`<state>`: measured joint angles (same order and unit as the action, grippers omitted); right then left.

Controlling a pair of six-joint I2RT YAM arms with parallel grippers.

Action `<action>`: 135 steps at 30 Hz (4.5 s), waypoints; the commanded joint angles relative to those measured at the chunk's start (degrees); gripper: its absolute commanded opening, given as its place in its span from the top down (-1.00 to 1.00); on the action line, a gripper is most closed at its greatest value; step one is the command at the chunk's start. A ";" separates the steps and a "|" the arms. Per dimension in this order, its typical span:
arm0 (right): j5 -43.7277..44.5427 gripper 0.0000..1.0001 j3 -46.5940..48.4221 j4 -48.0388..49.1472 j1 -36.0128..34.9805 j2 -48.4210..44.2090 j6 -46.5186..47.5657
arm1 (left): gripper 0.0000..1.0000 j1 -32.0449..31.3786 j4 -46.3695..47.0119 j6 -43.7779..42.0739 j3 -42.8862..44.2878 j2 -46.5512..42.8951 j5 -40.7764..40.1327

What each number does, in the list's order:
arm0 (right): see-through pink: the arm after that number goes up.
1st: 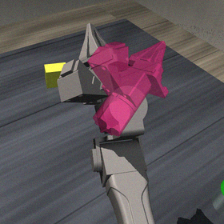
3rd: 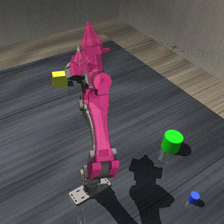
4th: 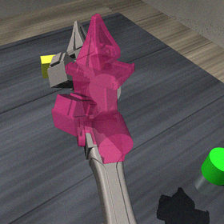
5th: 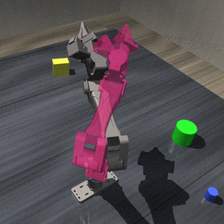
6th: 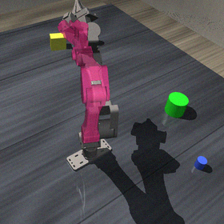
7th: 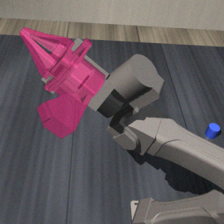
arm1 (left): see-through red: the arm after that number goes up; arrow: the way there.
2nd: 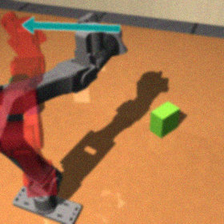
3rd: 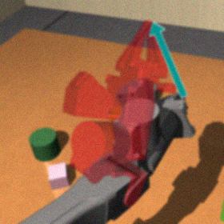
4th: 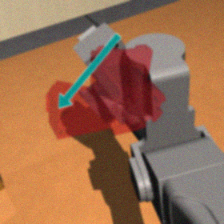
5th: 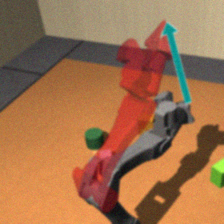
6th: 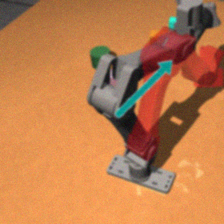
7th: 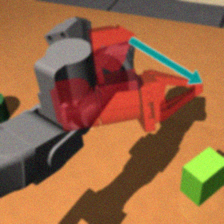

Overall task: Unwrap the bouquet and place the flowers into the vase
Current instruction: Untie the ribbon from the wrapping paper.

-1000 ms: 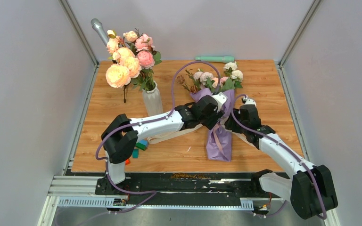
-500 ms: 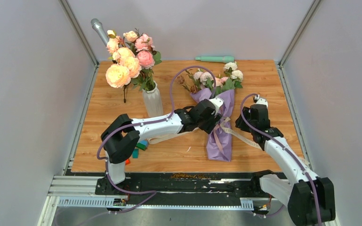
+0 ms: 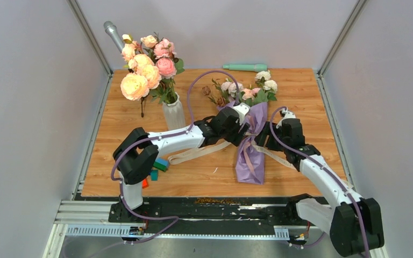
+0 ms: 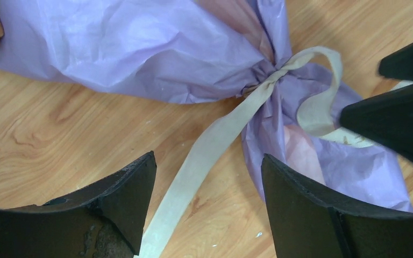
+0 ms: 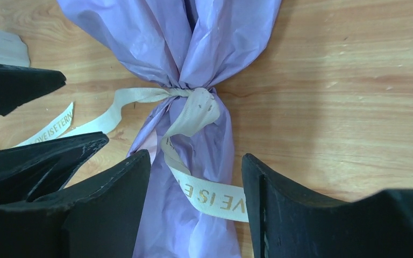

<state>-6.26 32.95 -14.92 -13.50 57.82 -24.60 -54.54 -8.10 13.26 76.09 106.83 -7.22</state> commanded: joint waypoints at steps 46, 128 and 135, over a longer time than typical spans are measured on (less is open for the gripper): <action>-16.36 -0.65 -6.63 -2.00 8.71 -7.50 5.69 | 1.00 -0.30 13.72 -5.43 0.11 2.44 3.31; -12.66 0.96 -10.12 25.18 -7.72 17.01 -10.33 | 1.00 -0.13 8.42 -0.12 0.42 -1.03 2.17; -9.00 1.00 -6.48 13.73 -7.76 18.14 -5.82 | 1.00 1.74 8.64 1.92 1.93 -1.34 3.03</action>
<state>-19.86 24.10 5.91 -21.23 74.74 -34.33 -54.15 -1.93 12.71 76.01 107.37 -4.43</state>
